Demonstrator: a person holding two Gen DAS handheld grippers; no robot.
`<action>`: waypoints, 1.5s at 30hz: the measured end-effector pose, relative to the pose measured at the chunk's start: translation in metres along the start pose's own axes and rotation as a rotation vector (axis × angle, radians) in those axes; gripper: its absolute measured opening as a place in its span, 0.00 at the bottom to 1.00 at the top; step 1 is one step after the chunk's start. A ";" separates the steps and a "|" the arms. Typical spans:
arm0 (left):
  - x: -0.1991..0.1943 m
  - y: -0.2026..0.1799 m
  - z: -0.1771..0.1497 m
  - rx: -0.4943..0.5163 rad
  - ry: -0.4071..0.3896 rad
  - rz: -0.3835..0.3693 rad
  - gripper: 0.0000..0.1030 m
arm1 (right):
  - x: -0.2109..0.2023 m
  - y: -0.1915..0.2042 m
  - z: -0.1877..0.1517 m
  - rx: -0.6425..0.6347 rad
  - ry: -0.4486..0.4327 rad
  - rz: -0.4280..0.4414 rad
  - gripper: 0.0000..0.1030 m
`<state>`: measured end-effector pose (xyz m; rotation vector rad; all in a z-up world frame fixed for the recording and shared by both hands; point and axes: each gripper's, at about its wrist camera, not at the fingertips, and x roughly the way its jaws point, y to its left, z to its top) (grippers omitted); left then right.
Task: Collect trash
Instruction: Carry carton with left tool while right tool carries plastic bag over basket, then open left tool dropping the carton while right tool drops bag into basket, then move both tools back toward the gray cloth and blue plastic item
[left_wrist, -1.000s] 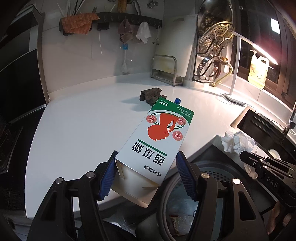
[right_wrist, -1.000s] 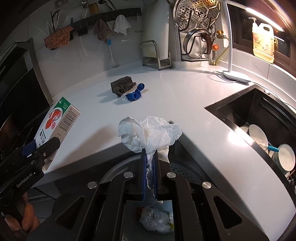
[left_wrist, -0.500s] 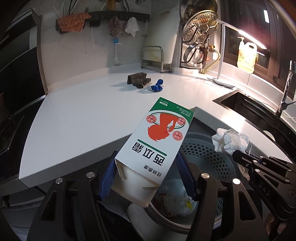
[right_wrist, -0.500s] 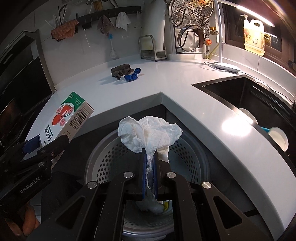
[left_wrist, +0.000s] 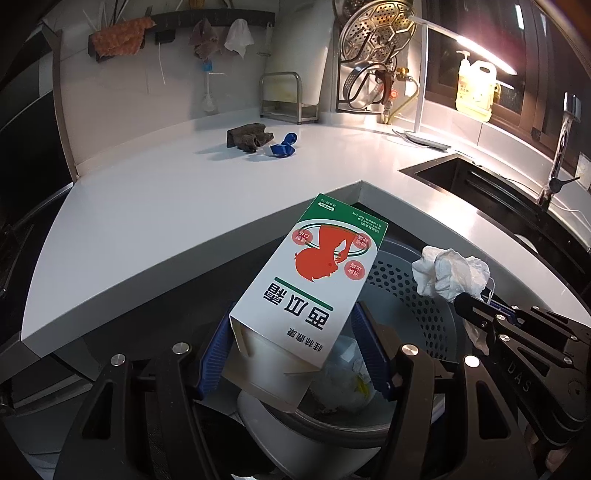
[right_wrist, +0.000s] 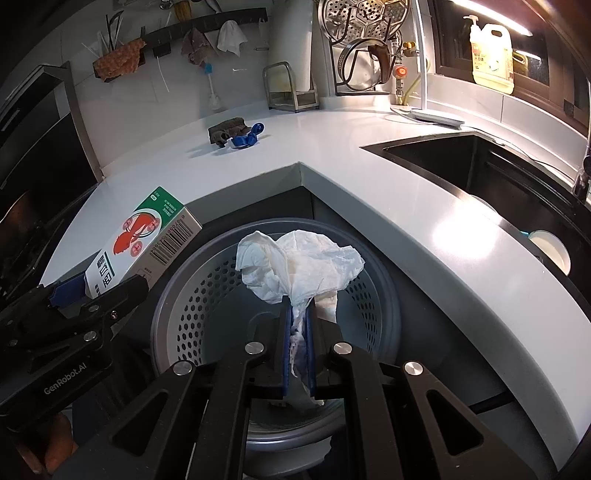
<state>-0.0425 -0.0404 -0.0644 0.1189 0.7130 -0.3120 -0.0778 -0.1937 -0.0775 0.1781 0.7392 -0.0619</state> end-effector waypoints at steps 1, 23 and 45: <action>0.002 -0.001 0.000 0.000 0.005 -0.003 0.60 | 0.000 0.000 0.000 0.002 0.000 0.002 0.07; 0.013 0.011 -0.002 -0.056 0.042 -0.019 0.75 | 0.001 -0.008 0.000 0.037 -0.022 0.008 0.38; 0.013 0.057 0.042 -0.086 -0.037 0.082 0.82 | 0.015 0.010 0.035 -0.008 -0.039 0.041 0.54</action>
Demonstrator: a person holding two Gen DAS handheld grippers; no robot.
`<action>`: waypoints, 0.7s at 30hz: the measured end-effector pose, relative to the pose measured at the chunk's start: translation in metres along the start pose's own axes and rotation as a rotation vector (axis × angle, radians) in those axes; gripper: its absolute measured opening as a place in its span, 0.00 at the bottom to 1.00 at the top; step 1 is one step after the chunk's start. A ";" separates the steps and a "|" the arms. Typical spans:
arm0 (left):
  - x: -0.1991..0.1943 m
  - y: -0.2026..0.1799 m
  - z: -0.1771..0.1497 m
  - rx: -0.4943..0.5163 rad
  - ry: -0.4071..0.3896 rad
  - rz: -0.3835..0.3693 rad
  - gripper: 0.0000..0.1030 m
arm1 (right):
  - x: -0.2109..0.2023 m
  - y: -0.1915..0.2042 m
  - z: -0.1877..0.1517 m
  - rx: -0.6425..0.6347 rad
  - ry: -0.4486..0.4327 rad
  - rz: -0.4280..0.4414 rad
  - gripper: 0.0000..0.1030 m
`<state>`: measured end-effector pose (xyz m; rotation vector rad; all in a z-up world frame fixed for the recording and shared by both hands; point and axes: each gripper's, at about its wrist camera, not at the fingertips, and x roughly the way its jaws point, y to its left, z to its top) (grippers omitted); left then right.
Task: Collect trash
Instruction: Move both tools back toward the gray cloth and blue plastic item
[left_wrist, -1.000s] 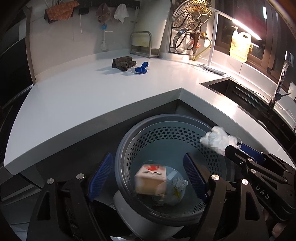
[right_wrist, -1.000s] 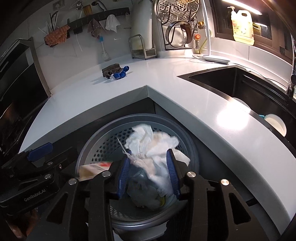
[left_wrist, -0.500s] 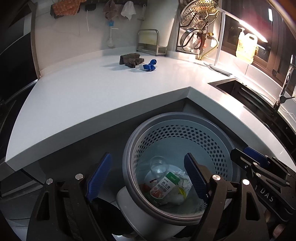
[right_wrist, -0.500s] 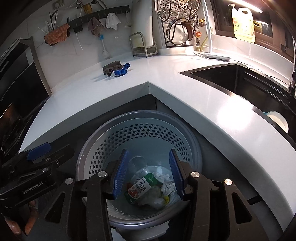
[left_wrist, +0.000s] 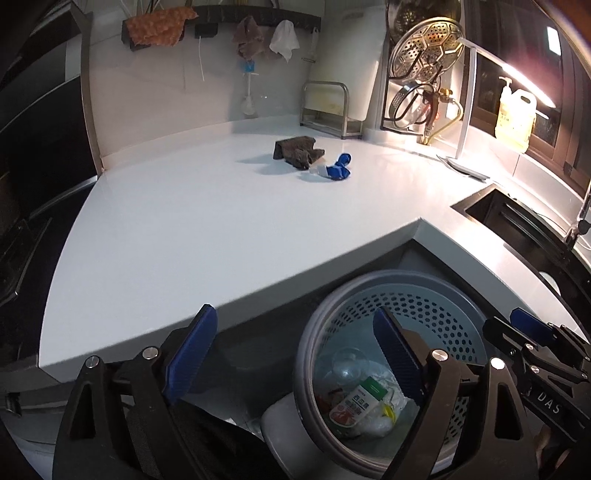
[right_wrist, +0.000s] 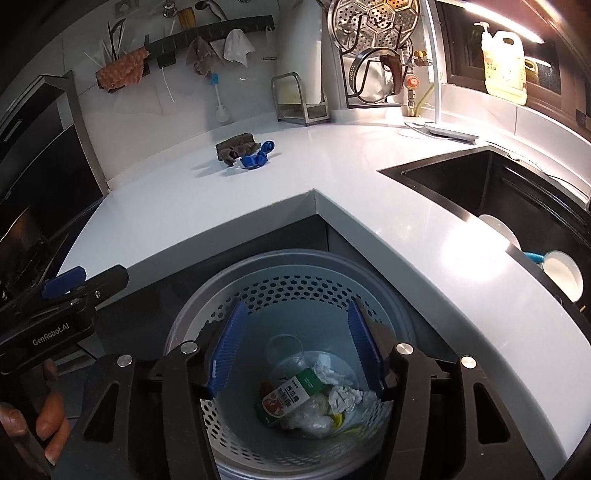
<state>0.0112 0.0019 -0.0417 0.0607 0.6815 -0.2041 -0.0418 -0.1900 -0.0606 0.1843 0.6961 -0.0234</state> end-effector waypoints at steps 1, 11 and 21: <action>0.001 0.002 0.006 0.006 -0.013 0.007 0.83 | 0.002 0.002 0.005 -0.003 -0.004 0.005 0.54; 0.032 0.022 0.068 -0.008 -0.081 0.035 0.88 | 0.049 0.017 0.064 -0.006 -0.036 0.015 0.60; 0.078 0.051 0.115 -0.022 -0.105 0.071 0.91 | 0.114 0.030 0.130 -0.022 -0.015 0.029 0.64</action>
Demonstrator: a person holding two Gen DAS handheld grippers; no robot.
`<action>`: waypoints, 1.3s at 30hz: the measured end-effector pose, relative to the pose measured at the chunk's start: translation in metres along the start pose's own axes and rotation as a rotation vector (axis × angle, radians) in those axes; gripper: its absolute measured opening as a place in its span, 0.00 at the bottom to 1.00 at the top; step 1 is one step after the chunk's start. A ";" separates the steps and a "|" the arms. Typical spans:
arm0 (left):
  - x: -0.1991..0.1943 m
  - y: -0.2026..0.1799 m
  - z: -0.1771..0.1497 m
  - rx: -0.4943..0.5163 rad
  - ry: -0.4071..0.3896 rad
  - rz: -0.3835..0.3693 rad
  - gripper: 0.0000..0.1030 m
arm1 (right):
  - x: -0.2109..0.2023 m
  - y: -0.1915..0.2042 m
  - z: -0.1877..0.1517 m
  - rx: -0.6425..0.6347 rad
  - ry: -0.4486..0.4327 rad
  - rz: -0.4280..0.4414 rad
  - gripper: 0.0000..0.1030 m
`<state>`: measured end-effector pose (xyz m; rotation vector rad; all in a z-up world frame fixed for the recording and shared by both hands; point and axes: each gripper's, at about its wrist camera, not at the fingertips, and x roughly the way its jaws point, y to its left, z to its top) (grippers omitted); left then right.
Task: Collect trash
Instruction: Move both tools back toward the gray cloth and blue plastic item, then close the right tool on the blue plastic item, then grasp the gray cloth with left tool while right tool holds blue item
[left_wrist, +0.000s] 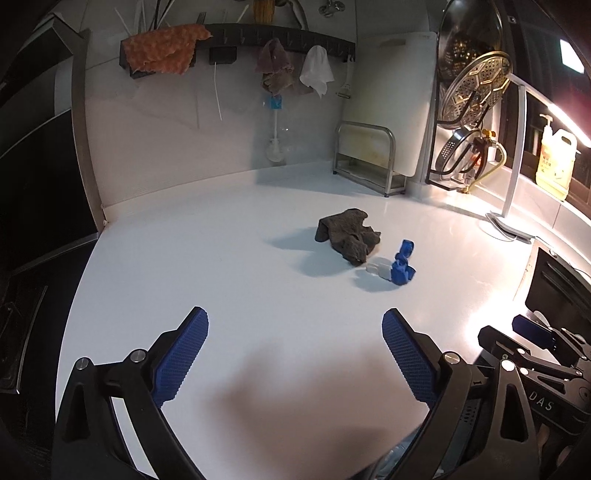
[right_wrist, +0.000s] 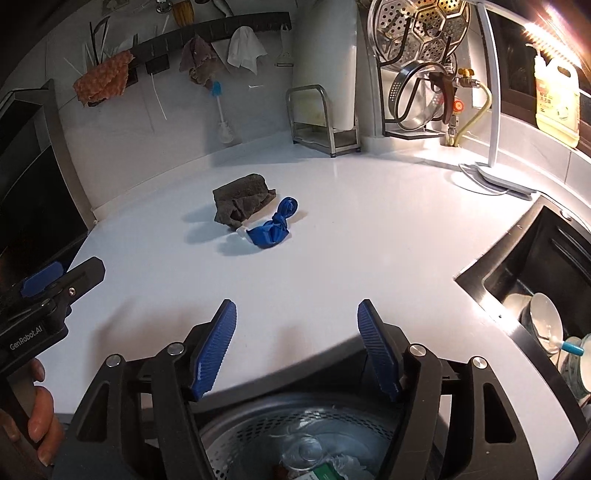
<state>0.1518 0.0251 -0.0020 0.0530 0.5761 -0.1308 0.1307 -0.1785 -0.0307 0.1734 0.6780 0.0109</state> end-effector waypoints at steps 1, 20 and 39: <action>0.005 0.003 0.004 -0.002 0.000 0.003 0.91 | 0.008 0.000 0.005 0.004 0.012 0.008 0.64; 0.056 0.019 0.032 -0.001 0.007 0.019 0.93 | 0.128 0.037 0.066 -0.142 0.181 0.028 0.64; 0.072 0.000 0.046 0.021 0.018 0.039 0.93 | 0.134 0.015 0.083 -0.142 0.184 0.059 0.16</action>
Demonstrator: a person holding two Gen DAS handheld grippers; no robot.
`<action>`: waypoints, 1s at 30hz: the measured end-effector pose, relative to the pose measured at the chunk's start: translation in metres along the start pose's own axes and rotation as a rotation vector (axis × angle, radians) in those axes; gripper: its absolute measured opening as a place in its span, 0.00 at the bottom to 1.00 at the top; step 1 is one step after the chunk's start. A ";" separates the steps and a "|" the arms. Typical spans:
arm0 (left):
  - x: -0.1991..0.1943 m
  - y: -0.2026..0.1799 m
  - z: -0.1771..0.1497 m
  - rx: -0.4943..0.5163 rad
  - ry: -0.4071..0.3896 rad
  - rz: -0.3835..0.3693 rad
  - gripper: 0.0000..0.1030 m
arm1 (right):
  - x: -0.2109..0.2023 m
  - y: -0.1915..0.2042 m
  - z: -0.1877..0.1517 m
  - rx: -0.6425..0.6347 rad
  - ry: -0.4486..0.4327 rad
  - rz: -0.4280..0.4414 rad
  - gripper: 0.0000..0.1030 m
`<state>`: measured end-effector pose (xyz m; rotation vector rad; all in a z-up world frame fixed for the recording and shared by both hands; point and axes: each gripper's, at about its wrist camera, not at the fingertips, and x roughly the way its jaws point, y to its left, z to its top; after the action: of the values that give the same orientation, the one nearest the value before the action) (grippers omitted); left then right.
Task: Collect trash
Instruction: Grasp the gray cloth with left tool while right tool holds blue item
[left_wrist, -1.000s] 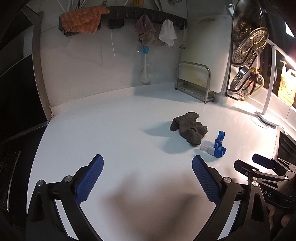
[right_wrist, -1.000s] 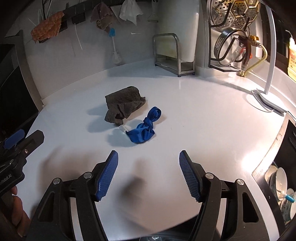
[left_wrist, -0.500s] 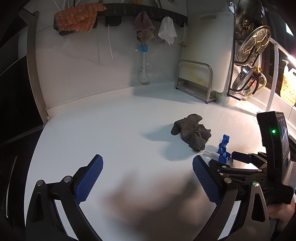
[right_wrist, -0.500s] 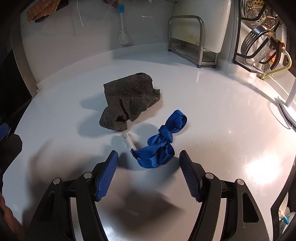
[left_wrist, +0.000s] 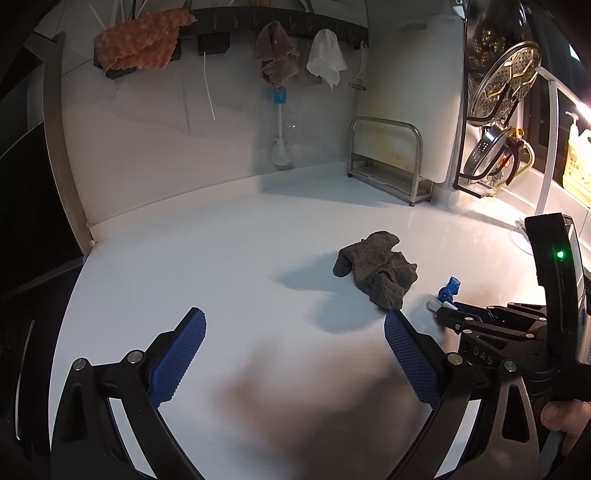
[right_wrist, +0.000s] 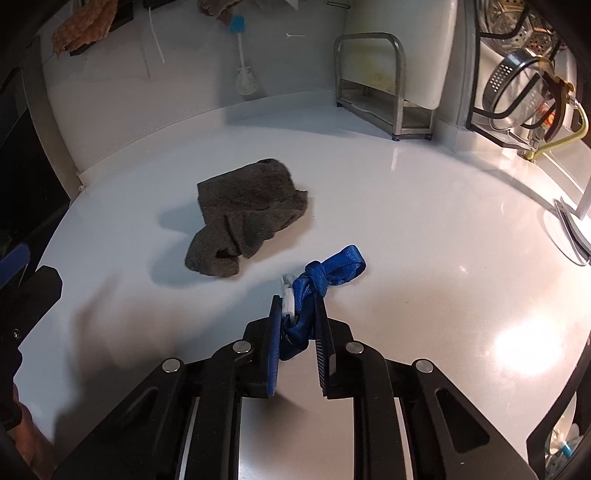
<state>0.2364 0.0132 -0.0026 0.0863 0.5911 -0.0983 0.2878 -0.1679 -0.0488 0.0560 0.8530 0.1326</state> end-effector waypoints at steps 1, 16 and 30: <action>0.002 -0.004 0.003 0.001 -0.002 0.001 0.93 | -0.004 -0.008 0.001 0.012 -0.010 -0.007 0.16; 0.066 -0.070 0.038 0.013 0.079 0.010 0.94 | -0.045 -0.084 0.007 0.140 -0.142 0.042 0.16; 0.117 -0.085 0.044 0.005 0.176 0.097 0.94 | -0.034 -0.088 0.003 0.158 -0.117 0.091 0.16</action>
<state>0.3478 -0.0837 -0.0361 0.1297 0.7609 0.0024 0.2766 -0.2598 -0.0303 0.2486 0.7430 0.1463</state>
